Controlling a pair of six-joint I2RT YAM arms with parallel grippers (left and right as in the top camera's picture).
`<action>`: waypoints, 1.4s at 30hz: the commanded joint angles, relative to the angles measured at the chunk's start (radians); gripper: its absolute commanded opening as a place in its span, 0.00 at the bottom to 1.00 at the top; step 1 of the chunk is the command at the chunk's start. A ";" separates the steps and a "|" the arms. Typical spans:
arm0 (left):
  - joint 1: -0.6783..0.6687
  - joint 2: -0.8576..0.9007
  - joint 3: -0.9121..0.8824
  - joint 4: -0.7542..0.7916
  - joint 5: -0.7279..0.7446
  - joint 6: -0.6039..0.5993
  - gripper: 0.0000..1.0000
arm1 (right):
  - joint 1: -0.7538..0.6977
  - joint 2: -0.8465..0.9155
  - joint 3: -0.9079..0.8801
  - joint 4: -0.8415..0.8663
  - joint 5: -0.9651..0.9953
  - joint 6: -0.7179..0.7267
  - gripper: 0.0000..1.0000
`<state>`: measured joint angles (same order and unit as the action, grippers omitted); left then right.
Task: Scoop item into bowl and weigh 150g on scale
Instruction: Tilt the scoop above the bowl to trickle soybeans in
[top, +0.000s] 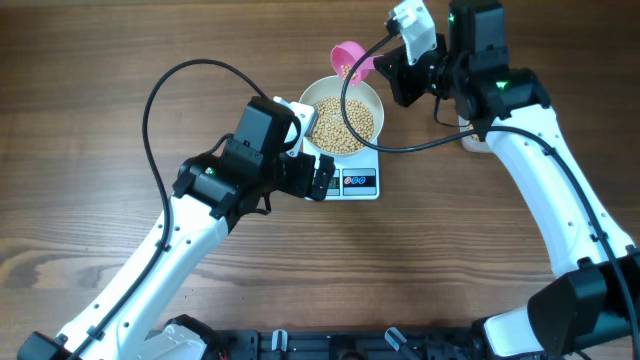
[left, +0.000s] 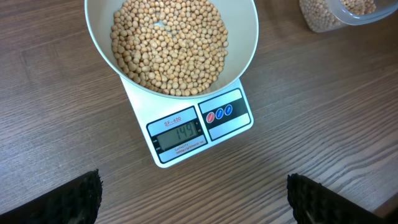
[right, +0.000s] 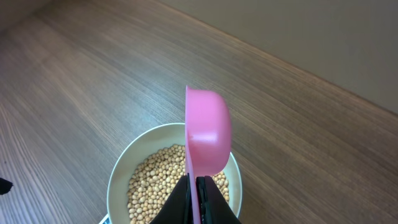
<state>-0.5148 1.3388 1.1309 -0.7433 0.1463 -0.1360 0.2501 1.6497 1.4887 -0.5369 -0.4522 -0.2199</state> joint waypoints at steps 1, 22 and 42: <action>0.007 -0.003 0.015 0.002 -0.006 -0.006 1.00 | 0.005 0.009 0.008 0.007 -0.023 0.017 0.04; 0.007 -0.003 0.015 0.002 -0.006 -0.006 1.00 | 0.006 0.017 0.008 -0.002 0.025 -0.090 0.04; 0.007 -0.003 0.015 0.002 -0.006 -0.006 1.00 | 0.007 0.055 0.008 -0.003 0.026 -0.121 0.04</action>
<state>-0.5148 1.3388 1.1309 -0.7433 0.1463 -0.1364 0.2504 1.6852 1.4887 -0.5449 -0.4324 -0.3138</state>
